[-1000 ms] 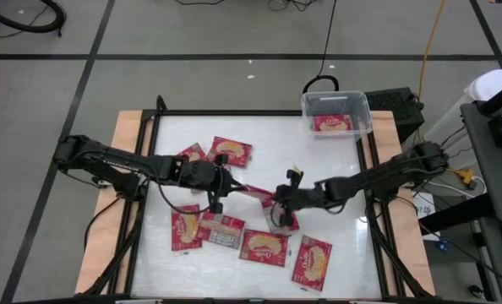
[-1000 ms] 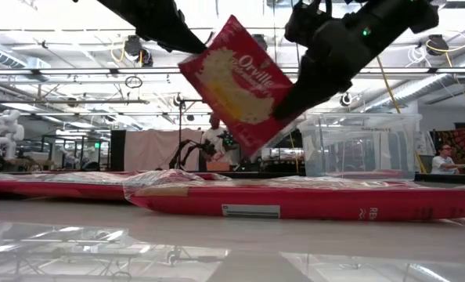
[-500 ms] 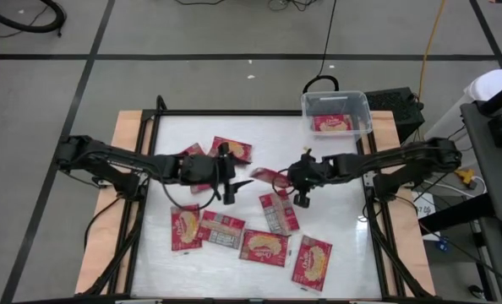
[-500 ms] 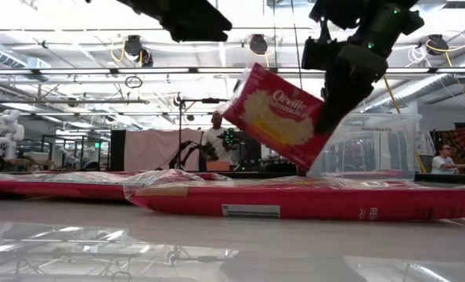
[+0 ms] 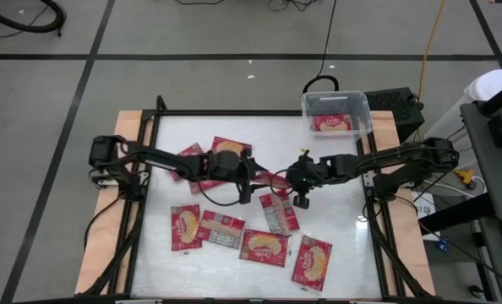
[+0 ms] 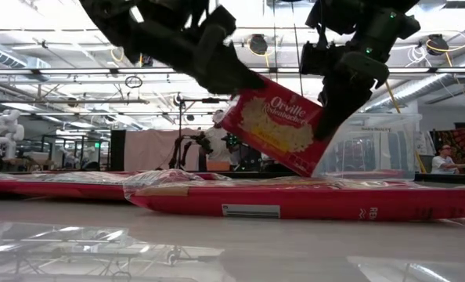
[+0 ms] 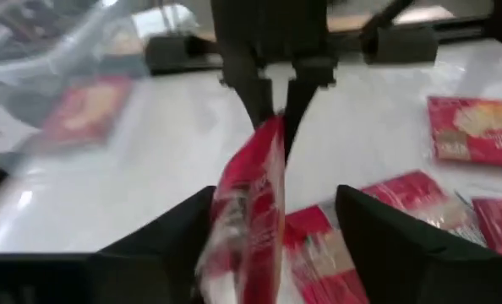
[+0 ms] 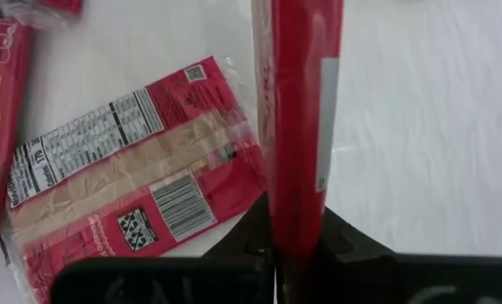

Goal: Sort popcorn bags into baskets
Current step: Put the red popcorn bag into the transparent bin

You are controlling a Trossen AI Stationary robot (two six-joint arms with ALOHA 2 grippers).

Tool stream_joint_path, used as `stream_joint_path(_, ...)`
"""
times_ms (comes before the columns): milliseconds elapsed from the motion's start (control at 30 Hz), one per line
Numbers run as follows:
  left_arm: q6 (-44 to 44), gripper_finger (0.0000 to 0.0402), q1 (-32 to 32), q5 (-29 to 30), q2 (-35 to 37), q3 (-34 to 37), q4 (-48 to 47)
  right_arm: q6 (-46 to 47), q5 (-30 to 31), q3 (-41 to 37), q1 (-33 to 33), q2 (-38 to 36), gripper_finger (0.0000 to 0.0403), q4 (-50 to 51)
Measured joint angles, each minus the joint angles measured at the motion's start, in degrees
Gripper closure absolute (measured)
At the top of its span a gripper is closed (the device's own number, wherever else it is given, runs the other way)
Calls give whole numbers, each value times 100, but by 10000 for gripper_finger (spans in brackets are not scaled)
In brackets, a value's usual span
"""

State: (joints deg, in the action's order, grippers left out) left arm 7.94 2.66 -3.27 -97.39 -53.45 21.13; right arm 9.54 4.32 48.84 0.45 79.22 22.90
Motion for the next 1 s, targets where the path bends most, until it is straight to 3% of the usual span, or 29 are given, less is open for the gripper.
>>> stream_joint_path(300,118,380,170,-273,-233,0,57,-182,292,2,2,0,389,-178)
stream_joint_path(467,207,370,278,-298,79,-4,-467,-49,405,8,1,-76,372,-211)
stream_joint_path(800,297,383,898,-275,1199,86,-2088,28,952,7,2,-527,295,-51)
stream_joint_path(933,177,382,1319,-604,1622,690,-1627,7,1128,-35,0,-581,279,-291)
stream_joint_path(1000,-71,384,1478,-966,1744,1151,-769,-7,1197,-204,0,-582,274,-723)
